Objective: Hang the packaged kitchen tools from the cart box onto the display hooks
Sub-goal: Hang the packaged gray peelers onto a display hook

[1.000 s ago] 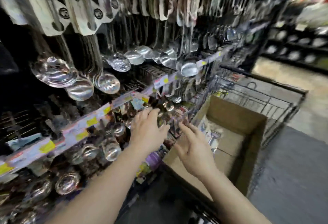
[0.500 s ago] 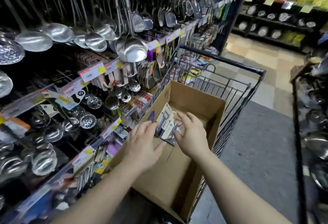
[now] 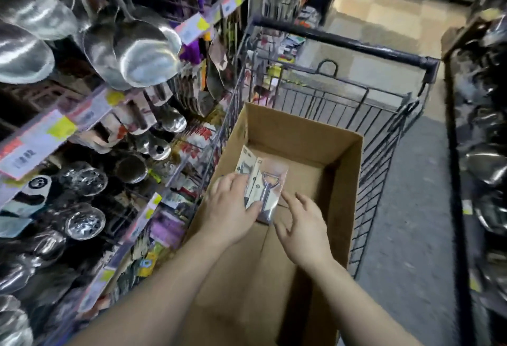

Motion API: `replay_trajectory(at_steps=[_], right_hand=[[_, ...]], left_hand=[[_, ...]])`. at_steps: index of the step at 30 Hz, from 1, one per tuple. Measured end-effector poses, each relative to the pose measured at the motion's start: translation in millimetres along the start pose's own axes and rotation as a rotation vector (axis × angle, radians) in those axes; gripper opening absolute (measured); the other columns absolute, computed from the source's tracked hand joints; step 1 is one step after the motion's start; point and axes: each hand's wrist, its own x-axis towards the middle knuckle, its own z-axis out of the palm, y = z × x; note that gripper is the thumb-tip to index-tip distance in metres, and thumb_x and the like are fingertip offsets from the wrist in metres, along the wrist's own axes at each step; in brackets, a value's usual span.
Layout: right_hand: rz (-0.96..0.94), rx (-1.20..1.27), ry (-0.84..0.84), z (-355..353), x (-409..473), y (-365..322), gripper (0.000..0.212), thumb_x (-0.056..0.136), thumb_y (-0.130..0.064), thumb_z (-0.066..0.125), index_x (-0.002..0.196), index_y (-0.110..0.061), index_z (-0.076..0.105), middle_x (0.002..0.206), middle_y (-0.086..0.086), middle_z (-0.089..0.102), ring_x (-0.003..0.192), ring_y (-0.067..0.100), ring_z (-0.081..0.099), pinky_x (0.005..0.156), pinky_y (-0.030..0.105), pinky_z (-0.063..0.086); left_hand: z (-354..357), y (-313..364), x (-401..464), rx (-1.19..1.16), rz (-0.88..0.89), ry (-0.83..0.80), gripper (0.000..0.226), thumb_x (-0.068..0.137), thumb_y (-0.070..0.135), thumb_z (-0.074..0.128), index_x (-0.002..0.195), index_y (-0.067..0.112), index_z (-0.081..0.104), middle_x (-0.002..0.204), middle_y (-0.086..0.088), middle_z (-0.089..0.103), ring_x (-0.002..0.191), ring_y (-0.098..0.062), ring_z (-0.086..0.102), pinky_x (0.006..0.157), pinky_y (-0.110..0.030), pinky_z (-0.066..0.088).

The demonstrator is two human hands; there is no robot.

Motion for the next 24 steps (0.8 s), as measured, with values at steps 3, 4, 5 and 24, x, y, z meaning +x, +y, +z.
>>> replay_trajectory(at_steps=[3,4,5,24], right_hand=[[0.098,0.031,-0.020,23.4,14.3,7.8,0.063,0.091,-0.027,0.064,0.149,-0.030,0.041,0.152,0.008,0.040,0.142,0.022,0.033,0.115,0.030,0.026],[0.122,0.039,-0.022,31.1,17.7,11.4,0.062,0.091,-0.025,0.064,0.148,-0.029,0.042,0.152,0.008,0.040,0.142,0.022,0.033,0.116,0.030,0.026],[0.148,0.048,-0.027,39.0,20.8,15.2,0.062,0.091,-0.024,0.065,0.148,-0.029,0.042,0.152,0.008,0.040,0.142,0.022,0.033,0.116,0.030,0.026],[0.327,0.135,-0.038,123.2,192.2,78.0,0.057,0.091,-0.021,0.061,0.146,-0.029,0.044,0.139,0.008,0.047,0.128,0.030,0.040,0.112,0.042,0.033]], left_hand=[[8.2,-6.8,47.5,-0.001,0.019,-0.053,0.063,0.095,0.040,0.060,0.150,0.019,0.038,0.156,-0.006,0.036,0.143,-0.028,0.029,0.120,-0.040,0.024],[12.1,-8.6,61.7,0.004,0.025,-0.070,0.063,0.095,0.039,0.060,0.150,0.018,0.038,0.155,-0.007,0.037,0.142,-0.029,0.029,0.120,-0.041,0.024],[16.9,-11.0,75.0,0.011,0.031,-0.084,0.063,0.095,0.039,0.060,0.150,0.018,0.038,0.154,-0.007,0.038,0.141,-0.030,0.030,0.120,-0.042,0.025],[158.8,-79.9,114.5,-0.035,-0.061,-0.227,0.062,0.086,0.027,0.074,0.143,0.011,0.052,0.145,-0.011,0.051,0.134,-0.034,0.042,0.111,-0.045,0.035]])
